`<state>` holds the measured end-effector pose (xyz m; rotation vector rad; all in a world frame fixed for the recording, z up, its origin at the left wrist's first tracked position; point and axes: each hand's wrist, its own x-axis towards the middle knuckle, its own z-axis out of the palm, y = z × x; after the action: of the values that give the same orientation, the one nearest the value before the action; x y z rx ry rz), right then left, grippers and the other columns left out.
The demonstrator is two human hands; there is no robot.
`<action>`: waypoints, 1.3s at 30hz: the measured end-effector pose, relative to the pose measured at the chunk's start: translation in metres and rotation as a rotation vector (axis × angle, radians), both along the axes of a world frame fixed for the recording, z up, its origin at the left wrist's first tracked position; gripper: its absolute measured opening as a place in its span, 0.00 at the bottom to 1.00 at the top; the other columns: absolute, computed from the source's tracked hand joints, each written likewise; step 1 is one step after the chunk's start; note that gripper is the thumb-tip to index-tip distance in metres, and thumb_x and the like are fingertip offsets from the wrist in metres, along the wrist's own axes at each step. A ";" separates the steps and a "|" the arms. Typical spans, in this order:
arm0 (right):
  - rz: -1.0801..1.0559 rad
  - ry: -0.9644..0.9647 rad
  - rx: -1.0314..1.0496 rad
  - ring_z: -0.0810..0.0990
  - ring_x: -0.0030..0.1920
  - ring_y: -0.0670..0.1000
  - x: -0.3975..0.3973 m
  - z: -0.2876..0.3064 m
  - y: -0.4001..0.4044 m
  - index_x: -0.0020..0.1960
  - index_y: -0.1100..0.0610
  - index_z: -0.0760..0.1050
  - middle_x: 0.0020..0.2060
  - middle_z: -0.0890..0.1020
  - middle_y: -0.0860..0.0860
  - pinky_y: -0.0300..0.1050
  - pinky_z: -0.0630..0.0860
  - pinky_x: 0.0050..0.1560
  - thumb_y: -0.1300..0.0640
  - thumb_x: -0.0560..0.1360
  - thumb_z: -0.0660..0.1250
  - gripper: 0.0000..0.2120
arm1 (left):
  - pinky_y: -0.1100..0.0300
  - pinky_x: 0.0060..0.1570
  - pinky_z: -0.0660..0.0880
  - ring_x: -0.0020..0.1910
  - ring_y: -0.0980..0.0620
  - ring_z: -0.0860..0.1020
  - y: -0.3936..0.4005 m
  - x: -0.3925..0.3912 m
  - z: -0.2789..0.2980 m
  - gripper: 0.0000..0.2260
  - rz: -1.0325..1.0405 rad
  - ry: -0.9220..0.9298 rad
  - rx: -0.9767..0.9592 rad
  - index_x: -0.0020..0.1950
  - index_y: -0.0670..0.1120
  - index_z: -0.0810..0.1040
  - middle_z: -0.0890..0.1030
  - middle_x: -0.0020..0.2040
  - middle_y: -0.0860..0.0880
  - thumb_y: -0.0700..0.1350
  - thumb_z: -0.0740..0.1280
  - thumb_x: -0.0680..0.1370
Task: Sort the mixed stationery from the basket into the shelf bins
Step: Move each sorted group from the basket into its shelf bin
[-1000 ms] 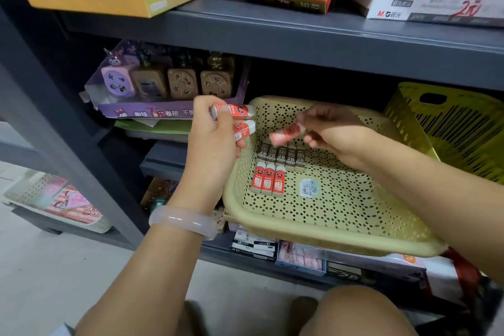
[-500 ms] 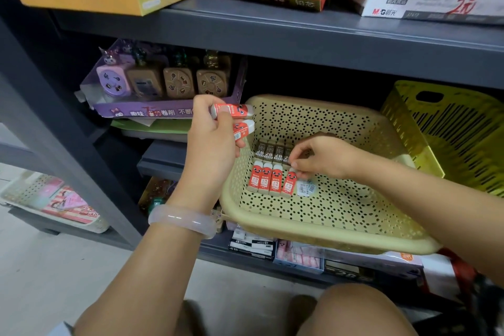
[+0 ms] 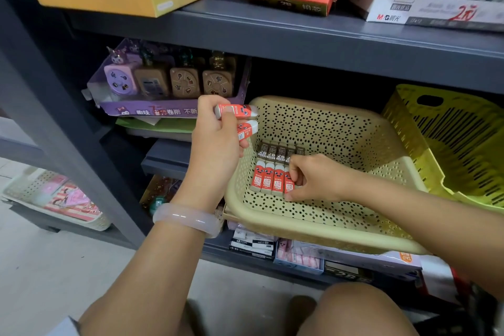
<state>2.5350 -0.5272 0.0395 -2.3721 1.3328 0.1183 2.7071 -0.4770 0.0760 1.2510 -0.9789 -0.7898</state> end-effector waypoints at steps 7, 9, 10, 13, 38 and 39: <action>-0.016 -0.051 -0.032 0.72 0.34 0.40 0.001 0.009 0.000 0.39 0.52 0.67 0.36 0.75 0.43 0.35 0.66 0.30 0.45 0.70 0.70 0.15 | 0.66 0.22 0.67 0.24 0.57 0.71 -0.002 0.000 -0.002 0.10 -0.029 0.015 0.018 0.44 0.53 0.66 0.78 0.38 0.48 0.40 0.53 0.81; -0.183 -0.389 0.115 0.74 0.31 0.41 0.007 0.021 0.001 0.41 0.53 0.71 0.36 0.78 0.46 0.32 0.69 0.29 0.45 0.75 0.64 0.11 | 0.66 0.22 0.68 0.24 0.57 0.71 -0.003 0.000 -0.002 0.09 -0.049 0.000 0.025 0.43 0.53 0.66 0.79 0.40 0.46 0.42 0.55 0.81; -0.305 -0.644 0.272 0.75 0.31 0.42 0.010 0.028 0.001 0.44 0.54 0.73 0.36 0.79 0.48 0.33 0.72 0.30 0.47 0.76 0.62 0.11 | 0.65 0.23 0.68 0.24 0.57 0.72 -0.003 -0.001 -0.002 0.08 -0.063 -0.018 0.029 0.43 0.54 0.66 0.80 0.42 0.45 0.43 0.55 0.81; -0.490 -1.172 0.613 0.79 0.33 0.44 0.023 0.042 -0.002 0.47 0.57 0.76 0.36 0.83 0.51 0.35 0.76 0.34 0.53 0.78 0.61 0.09 | 0.63 0.26 0.69 0.25 0.57 0.72 -0.003 -0.003 -0.003 0.07 -0.130 -0.103 0.034 0.44 0.55 0.66 0.79 0.39 0.47 0.45 0.57 0.81; -0.707 -0.514 0.469 0.80 0.34 0.48 -0.007 0.021 -0.004 0.48 0.63 0.72 0.38 0.81 0.59 0.36 0.79 0.38 0.65 0.76 0.64 0.02 | 0.65 0.42 0.70 0.48 0.53 0.77 0.000 -0.007 0.001 0.11 -0.133 -0.520 0.081 0.49 0.50 0.70 0.76 0.51 0.51 0.38 0.68 0.74; -0.697 -0.516 0.446 0.80 0.34 0.48 -0.009 0.023 -0.003 0.50 0.64 0.73 0.37 0.81 0.58 0.36 0.79 0.39 0.64 0.76 0.64 0.04 | 0.67 0.37 0.68 0.44 0.55 0.75 0.000 -0.008 0.001 0.10 -0.122 -0.531 0.081 0.47 0.51 0.70 0.77 0.49 0.50 0.38 0.68 0.74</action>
<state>2.5258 -0.5303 0.0623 -1.3510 1.5677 -0.3400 2.6995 -0.4766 0.0774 1.5210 -1.4725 -0.6030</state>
